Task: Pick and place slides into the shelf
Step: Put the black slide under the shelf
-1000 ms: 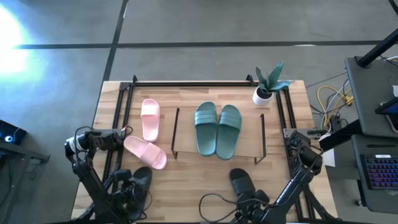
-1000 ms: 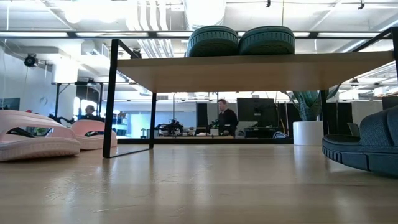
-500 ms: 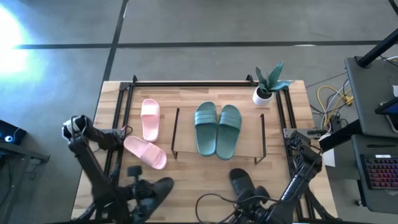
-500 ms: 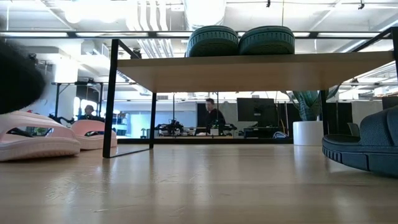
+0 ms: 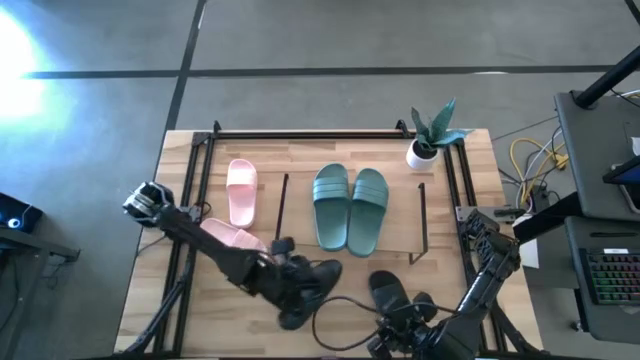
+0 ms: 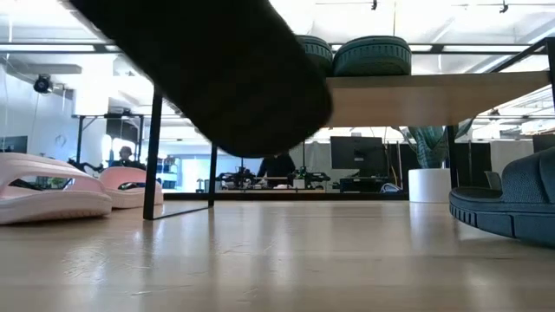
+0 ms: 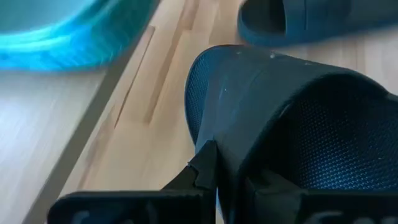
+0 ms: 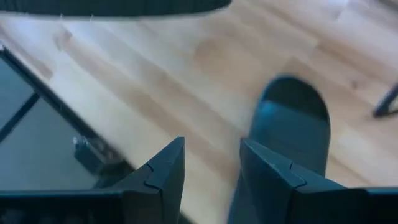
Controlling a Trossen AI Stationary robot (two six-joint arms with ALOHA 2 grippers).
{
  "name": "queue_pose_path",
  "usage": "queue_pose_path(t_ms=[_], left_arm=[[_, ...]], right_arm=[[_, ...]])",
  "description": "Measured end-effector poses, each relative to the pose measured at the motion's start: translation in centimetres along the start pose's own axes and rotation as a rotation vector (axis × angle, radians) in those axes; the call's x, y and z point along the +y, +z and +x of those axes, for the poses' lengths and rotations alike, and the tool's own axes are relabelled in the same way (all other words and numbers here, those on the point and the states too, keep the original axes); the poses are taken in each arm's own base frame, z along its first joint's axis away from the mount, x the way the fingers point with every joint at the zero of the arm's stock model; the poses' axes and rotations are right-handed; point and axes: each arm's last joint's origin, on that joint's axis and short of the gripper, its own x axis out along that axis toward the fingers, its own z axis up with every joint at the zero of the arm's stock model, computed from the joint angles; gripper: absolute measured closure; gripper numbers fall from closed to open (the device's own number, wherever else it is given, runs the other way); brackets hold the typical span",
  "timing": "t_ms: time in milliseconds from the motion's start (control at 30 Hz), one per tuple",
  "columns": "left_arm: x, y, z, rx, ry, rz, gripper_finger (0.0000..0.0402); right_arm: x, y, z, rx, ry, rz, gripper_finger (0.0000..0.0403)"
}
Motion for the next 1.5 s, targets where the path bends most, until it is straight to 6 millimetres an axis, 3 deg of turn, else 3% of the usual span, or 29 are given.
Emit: queue_pose_path(t_ms=[200, 467, 633, 733, 933, 1200, 1400, 1500], left_arm=[[-1.7, 1.6, 2.3, -0.034, -0.022, -0.039, 0.0401], [-4.4, 0.4, 7.3, 0.034, 0.025, 0.044, 0.0401], [-5.4, 0.8, 8.5, 0.014, 0.049, 0.069, 0.0396], [-5.6, 1.2, 8.9, 0.003, 0.042, 0.069, 0.0372], [-5.4, 2.0, 9.3, 0.03, -0.047, 0.065, 0.029], [-4.6, 3.5, 9.3, 0.195, -0.382, 0.012, 0.0191], [-3.7, 4.3, 6.6, 0.205, -0.405, 0.046, 0.0168], [-2.9, 5.5, 4.3, 0.16, -0.425, 0.06, 0.0167]], right_arm=[[-0.5, -1.7, -0.5, 0.048, -0.009, 0.054, 0.0284], [-1.2, -3.4, -0.5, 0.041, -0.028, 0.089, 0.0309], [-1.3, -3.7, -0.6, 0.053, -0.031, 0.091, 0.0312], [-1.3, -3.8, -0.6, 0.078, -0.042, 0.091, 0.0312], [-1.3, -3.9, -0.6, 0.096, -0.051, 0.084, 0.0314], [-1.3, -3.8, -0.5, 0.096, -0.052, 0.084, 0.0314], [-1.3, -3.8, -0.5, 0.096, -0.053, 0.084, 0.0314], [-1.3, -3.7, -0.4, 0.096, -0.056, 0.067, 0.0314]])
